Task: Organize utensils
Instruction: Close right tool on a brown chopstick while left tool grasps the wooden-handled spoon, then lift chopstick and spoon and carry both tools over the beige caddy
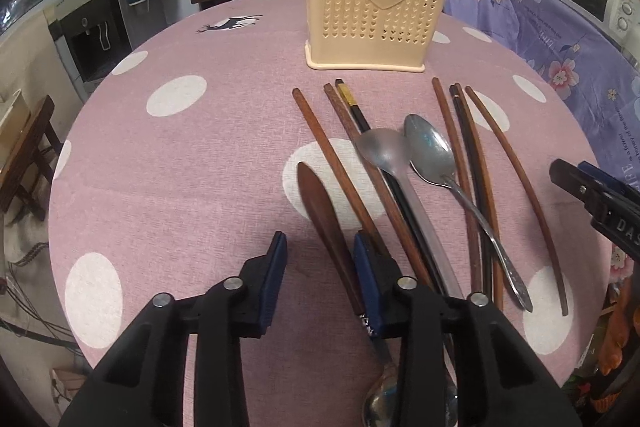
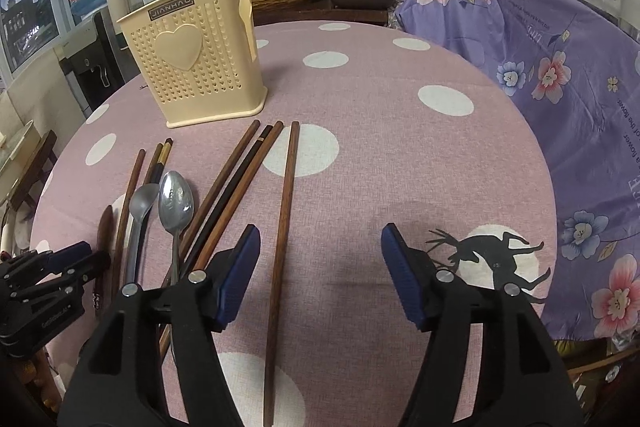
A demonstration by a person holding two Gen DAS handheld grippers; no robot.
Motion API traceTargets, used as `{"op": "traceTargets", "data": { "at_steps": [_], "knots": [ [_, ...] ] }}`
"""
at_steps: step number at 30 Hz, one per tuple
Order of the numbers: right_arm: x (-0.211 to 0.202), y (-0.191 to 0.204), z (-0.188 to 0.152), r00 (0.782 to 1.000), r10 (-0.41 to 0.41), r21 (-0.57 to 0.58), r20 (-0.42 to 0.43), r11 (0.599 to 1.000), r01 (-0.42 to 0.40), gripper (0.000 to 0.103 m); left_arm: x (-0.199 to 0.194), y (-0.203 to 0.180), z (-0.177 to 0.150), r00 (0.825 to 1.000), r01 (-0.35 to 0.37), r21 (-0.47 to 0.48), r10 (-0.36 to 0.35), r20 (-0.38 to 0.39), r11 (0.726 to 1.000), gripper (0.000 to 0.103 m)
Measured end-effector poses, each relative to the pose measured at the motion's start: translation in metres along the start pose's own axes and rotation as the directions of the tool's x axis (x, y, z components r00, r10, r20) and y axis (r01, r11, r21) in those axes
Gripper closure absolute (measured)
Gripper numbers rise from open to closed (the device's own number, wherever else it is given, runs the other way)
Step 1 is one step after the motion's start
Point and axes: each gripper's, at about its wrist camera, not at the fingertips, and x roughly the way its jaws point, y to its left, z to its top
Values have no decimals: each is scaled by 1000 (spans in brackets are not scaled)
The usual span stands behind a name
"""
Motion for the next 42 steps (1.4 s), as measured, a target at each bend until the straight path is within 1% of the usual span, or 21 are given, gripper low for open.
{"op": "traceTargets", "data": {
  "at_steps": [4, 7, 12, 15, 18, 20, 22, 23, 25, 28, 29, 30, 31, 35, 37, 39, 42],
  "knots": [
    [1, 1, 0, 1000, 2, -4, 0, 1000, -2, 36, 6, 10, 10, 1000, 22, -34, -22, -12, 999, 75],
    [6, 1, 4, 1000, 26, 5, -14, 1000, -26, 36, 9, 12, 16, 999, 44, -63, -46, -19, 997, 76],
    [16, -1, 13, 1000, 18, -3, -23, 1000, -18, 36, 8, 6, 13, 999, 46, -57, -47, -11, 997, 76],
    [22, -1, 20, 999, 24, -9, -31, 1000, -25, 36, 7, 5, 11, 999, 49, -72, -50, -8, 996, 76],
    [31, 2, 28, 998, 45, -19, -50, 999, -46, 36, 9, 6, 14, 999, 39, -82, -39, -10, 996, 81],
    [40, 6, 35, 997, 41, -34, -66, 998, -43, 36, 10, 5, 16, 999, 34, -79, -35, -9, 996, 83],
    [51, 11, 42, 996, 32, -50, -82, 998, -36, 39, 12, 4, 19, 1000, 30, -74, -30, -8, 997, 84],
    [56, 14, 45, 995, 29, -62, -91, 997, -34, 43, 13, 4, 20, 1000, 28, -72, -29, -9, 997, 84],
    [68, 18, 52, 993, 25, -81, -115, 996, -35, 54, 14, 4, 21, 999, 30, -72, -31, -13, 997, 85],
    [84, 23, 59, 989, 31, -92, -148, 995, -45, 64, 16, 5, 25, 999, 37, -70, -38, -18, 997, 85],
    [89, 23, 61, 987, 32, -90, -155, 995, -47, 65, 18, 6, 27, 999, 39, -71, -40, -20, 997, 85],
    [91, 25, 64, 989, 20, -95, -146, 995, -34, 69, 19, 6, 28, 999, 39, -69, -41, -21, 997, 86],
    [94, 26, 66, 988, 19, -97, -151, 995, -34, 71, 19, 6, 28, 999, 39, -68, -41, -23, 997, 86],
    [99, 27, 70, 990, 12, -93, -141, 995, -26, 75, 21, 6, 31, 999, 43, -68, -45, -26, 997, 86],
    [100, 28, 71, 991, 3, -91, -134, 996, -16, 80, 22, 6, 31, 999, 42, -68, -43, -22, 997, 86],
    [101, 30, 71, 992, -10, -104, -122, 995, -3, 83, 23, 5, 31, 999, 36, -67, -37, -15, 997, 86],
    [101, 30, 70, 993, -12, -107, -114, 994, 0, 93, 23, 1, 30, 1000, 21, -52, -22, -5, 998, 86]
  ]
}}
